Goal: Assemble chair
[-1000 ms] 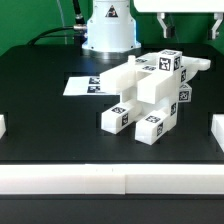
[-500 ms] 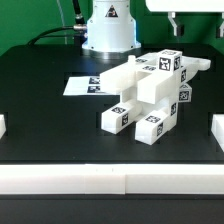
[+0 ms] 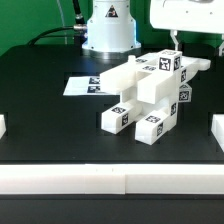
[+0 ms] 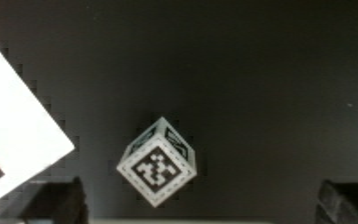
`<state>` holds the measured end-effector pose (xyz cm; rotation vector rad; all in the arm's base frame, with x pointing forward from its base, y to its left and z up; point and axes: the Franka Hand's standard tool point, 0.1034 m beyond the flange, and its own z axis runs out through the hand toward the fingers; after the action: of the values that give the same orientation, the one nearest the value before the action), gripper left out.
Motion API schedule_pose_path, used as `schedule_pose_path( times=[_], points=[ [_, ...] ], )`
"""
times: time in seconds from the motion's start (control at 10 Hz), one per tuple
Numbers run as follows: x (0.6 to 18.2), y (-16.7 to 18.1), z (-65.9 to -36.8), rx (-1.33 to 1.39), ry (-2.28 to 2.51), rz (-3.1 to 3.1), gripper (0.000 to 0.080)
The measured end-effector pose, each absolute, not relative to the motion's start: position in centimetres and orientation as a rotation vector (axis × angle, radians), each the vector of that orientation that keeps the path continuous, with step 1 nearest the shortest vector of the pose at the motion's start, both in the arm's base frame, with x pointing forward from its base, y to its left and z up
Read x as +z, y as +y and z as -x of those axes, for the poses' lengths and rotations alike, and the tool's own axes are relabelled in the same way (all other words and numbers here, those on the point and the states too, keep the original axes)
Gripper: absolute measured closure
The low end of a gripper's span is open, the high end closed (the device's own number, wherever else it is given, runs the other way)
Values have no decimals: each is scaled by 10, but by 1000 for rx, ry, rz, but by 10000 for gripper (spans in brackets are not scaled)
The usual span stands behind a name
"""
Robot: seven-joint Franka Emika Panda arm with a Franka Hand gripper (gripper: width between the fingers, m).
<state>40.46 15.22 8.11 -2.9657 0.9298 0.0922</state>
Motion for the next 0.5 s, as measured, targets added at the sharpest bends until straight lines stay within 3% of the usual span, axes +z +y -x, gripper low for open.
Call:
schedule_pose_path(
  times=[0.2, 0.5],
  points=[
    [69, 149, -402, 114, 919, 2988, 151],
    [73, 136, -412, 104, 866, 3001, 151]
  ],
)
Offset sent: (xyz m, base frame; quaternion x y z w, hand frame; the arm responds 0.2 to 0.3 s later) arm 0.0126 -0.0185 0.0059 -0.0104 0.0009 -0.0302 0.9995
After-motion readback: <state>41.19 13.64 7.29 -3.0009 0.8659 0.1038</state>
